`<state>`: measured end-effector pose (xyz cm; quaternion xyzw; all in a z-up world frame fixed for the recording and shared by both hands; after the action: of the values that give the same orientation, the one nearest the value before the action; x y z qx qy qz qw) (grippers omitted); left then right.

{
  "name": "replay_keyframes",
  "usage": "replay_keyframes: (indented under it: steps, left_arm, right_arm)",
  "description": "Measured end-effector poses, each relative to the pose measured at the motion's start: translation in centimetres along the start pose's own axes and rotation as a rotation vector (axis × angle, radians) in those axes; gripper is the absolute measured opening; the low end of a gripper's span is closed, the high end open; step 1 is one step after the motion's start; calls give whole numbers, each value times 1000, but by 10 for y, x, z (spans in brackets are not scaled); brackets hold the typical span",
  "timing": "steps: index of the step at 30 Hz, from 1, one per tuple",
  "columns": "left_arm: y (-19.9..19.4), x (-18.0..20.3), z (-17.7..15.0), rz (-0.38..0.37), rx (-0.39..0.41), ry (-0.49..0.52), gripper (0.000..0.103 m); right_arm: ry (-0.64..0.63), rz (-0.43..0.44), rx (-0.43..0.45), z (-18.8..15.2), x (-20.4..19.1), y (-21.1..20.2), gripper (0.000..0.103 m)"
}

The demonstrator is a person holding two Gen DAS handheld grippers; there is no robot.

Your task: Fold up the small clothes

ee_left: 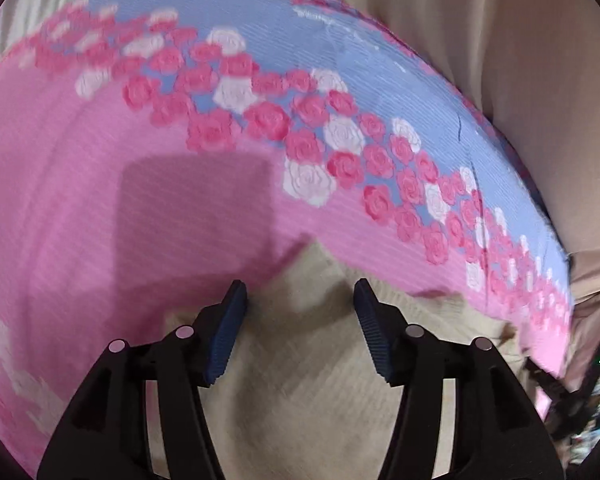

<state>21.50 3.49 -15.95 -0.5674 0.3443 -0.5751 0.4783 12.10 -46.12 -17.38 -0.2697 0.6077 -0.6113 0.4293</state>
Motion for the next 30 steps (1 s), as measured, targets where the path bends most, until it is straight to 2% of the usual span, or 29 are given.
replay_keyframes:
  steps: [1,2,4,6,8,11,13,15,16,18,20,23,24,25,26,28,30]
  left_arm:
    - [-5,-5,1,4,-8,-28,54]
    - [-16,-13,-2,-71,9,-57,54]
    - [-44,-31,-14,-161,65,-98,55]
    - [-64,-51,-32,-179,91,-118,60]
    - [-76,-79,-62,-172,93,-150,62]
    - [-73,-105,-101,-145,43,-190,62]
    - [-63,-124,-132,-176,-10,-269,62]
    - [-50,-129,-150,-225,-33,-328,62]
    - [-53,-128,-155,-224,5,-331,62]
    - [-50,-121,-153,-212,-10,-316,62]
    - [-41,-109,-147,-297,-67,-283,54]
    - [-36,-100,-139,-274,-80,-257,53]
    - [-35,-99,-138,-267,-81,-250,49]
    - [-35,-100,-136,-275,-84,-252,32]
    - [-32,-102,-136,-318,-101,-264,26]
    - [-30,-105,-135,-359,-106,-289,19]
    - [-35,-104,-136,-376,-96,-277,15]
  right_arm:
    - [15,46,33,-4,0,-14,29]
    - [12,85,72,-12,-2,-28,30]
    - [-10,130,128,-35,-5,-50,36]
    - [-30,144,143,-61,-5,-61,37]
    - [-56,139,136,-88,-5,-63,37]
    - [-93,151,95,-118,-25,-53,37]
    - [-137,161,82,-129,-45,-49,37]
    - [-197,172,61,-132,-75,-42,37]
    - [-232,170,45,-131,-93,-37,37]
    - [-281,174,25,-130,-120,-30,37]
    - [-323,188,8,-128,-145,-23,38]
    - [-384,156,-7,-124,-178,-8,38]
    - [-399,147,-22,-124,-185,-2,38]
    - [-404,134,-37,-123,-190,5,38]
    - [-406,120,-55,-124,-192,13,38]
    - [-423,68,-103,-126,-194,34,38]
    - [-466,41,-70,-130,-196,35,38]
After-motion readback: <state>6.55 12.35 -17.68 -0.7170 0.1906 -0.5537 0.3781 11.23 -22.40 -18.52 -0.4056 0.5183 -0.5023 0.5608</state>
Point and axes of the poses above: each gripper's, at about its wrist camera, not at the fingertips, and y roughly the way its jaws point, x to its right, z to its top, the point moved 2 cm from there along y, roughly the way its jaws point, and after that the axes turned 11 degrees about -x, right-handed, at the moved point
